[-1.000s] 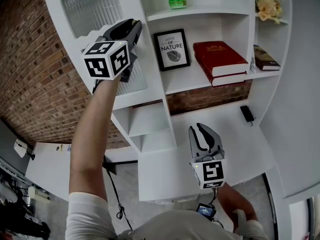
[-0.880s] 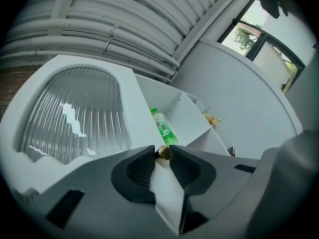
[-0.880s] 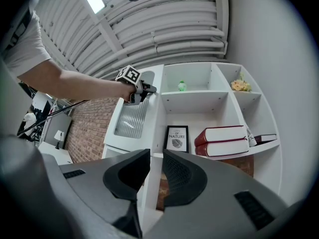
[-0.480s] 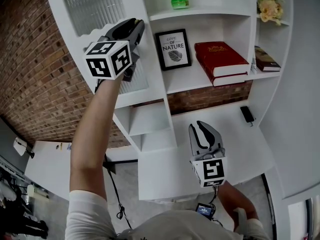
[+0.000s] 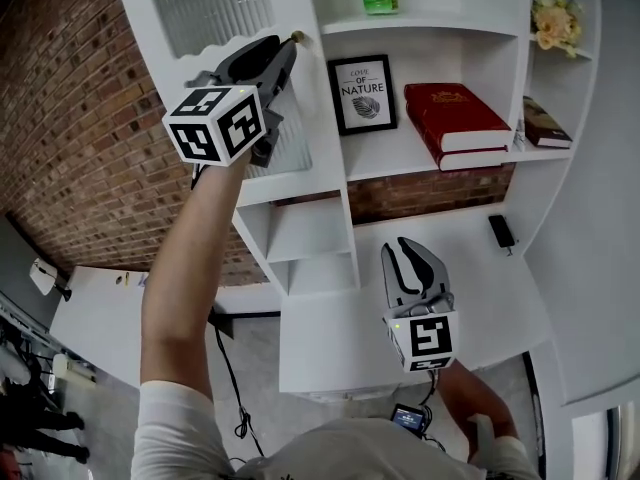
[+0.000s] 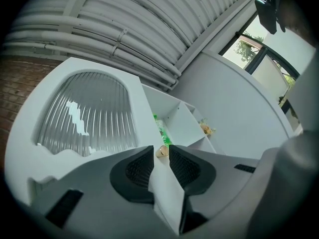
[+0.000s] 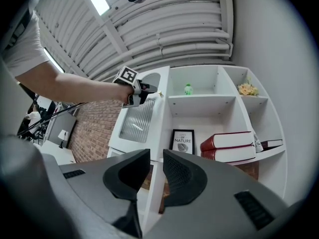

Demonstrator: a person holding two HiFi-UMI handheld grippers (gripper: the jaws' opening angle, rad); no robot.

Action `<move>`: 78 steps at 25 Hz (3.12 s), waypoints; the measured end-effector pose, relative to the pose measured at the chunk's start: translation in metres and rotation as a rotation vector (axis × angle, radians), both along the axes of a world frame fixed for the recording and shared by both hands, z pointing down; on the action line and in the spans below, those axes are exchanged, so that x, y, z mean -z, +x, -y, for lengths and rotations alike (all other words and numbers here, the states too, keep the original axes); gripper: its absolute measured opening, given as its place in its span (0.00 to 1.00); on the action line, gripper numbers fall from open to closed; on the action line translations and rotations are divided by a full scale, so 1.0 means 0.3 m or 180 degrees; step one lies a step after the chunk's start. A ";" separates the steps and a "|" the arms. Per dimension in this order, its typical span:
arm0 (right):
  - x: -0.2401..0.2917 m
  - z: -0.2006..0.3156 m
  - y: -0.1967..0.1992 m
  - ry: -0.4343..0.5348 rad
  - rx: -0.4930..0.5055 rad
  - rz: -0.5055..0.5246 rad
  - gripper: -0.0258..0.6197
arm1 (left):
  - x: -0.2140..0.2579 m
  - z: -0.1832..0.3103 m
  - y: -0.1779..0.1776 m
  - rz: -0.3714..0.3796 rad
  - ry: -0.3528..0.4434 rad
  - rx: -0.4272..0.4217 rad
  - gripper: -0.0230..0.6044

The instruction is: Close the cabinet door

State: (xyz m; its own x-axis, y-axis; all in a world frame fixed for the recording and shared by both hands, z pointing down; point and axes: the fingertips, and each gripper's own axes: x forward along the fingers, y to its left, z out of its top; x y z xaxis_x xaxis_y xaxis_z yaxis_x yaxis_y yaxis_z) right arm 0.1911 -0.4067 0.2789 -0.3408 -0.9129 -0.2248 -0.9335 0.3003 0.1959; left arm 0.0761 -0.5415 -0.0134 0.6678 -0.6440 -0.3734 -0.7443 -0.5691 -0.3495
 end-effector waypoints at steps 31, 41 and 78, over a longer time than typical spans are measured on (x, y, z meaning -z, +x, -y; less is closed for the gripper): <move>0.099 -0.291 -0.242 0.0114 -0.0190 -0.0099 0.12 | -0.402 -0.588 -0.465 -0.0361 -0.0320 -0.0474 0.16; 0.091 -0.417 -0.301 0.0106 -0.0270 -0.0153 0.11 | -0.526 -0.742 -0.545 -0.0393 -0.0442 -0.0465 0.15; -0.126 -0.560 -0.331 -0.0365 -0.0251 -0.0127 0.10 | -1.117 -1.001 -0.594 -0.0634 -0.1458 -0.0396 0.14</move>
